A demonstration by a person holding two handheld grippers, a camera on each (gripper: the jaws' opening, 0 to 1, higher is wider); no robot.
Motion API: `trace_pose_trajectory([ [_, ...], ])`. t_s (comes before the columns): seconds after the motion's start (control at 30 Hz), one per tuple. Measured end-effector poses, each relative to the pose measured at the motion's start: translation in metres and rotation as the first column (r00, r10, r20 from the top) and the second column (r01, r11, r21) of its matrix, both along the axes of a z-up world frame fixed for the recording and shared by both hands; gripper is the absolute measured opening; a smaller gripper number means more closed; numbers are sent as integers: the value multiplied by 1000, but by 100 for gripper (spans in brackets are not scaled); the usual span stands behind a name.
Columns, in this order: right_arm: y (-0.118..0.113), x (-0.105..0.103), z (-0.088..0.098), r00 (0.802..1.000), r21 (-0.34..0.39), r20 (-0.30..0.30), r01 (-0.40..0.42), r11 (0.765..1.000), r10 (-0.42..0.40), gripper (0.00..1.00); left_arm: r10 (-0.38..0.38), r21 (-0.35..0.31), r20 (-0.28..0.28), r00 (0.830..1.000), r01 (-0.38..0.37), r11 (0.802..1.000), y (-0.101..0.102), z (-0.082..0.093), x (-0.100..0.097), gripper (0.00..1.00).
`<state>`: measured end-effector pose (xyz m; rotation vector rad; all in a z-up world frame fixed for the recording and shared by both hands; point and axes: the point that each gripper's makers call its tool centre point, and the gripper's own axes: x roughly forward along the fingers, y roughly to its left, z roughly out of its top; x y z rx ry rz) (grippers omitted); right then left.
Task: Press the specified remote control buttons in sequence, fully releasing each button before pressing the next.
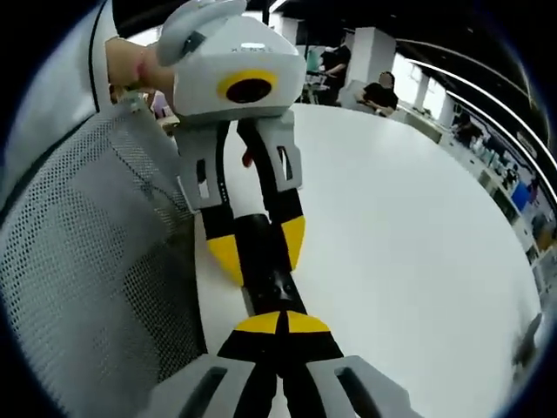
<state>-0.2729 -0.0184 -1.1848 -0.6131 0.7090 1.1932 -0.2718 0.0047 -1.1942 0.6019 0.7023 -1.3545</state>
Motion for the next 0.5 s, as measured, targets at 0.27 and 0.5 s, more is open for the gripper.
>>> trace_pose_trajectory([
  [0.27, 0, 2, 3, 998, -29, -65, 17, 999, -19, 0, 1, -4, 0, 1000, -1, 1000, -1, 0, 1, 24],
  [0.5, 19, -6, 8, 997, 3, -73, -40, 999, 40, 0, 0, -4, 1, 1000, 0, 1000, -1, 0, 1, 24],
])
